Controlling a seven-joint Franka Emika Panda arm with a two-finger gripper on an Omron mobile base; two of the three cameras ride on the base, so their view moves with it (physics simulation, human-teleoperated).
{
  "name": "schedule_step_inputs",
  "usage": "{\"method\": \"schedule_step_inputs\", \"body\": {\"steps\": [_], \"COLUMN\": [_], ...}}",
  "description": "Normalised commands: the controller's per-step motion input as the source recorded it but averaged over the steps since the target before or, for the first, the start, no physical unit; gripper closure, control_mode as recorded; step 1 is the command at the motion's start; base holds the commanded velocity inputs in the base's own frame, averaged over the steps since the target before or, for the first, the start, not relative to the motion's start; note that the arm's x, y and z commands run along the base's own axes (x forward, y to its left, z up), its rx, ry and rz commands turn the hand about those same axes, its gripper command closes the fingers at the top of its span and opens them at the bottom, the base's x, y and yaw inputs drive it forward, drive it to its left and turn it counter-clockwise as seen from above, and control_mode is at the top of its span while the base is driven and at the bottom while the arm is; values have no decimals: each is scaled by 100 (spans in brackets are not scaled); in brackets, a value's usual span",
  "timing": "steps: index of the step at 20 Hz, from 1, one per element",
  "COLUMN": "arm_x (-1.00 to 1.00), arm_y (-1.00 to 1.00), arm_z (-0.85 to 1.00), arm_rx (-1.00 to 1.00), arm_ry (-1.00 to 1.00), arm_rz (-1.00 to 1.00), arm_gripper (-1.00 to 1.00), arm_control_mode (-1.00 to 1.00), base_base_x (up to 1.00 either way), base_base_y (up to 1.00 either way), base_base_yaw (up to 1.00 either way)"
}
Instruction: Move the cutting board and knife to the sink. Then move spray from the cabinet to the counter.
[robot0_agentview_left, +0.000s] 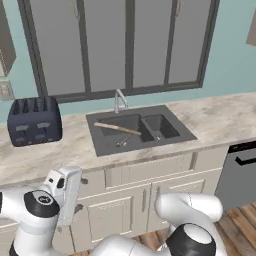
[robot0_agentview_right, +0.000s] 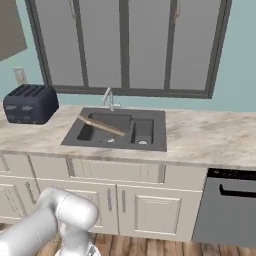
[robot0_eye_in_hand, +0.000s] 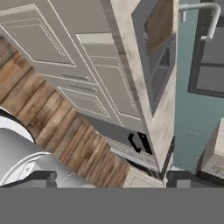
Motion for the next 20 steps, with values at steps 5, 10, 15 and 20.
{"method": "schedule_step_inputs", "body": {"steps": [5,10,15,20], "arm_x": [0,0,0,0], "arm_y": [0,0,0,0], "arm_z": [0,0,0,0], "arm_rx": [0,0,0,0], "arm_ry": [0,0,0,0], "arm_rz": [0,0,0,0], "arm_gripper": [-100,-100,-100,-100], "arm_control_mode": [100,100,100,100], "base_base_x": [-94,-71,-55,-15], "base_base_y": [100,100,100,94], "base_base_yaw": [24,37,51,57]}}
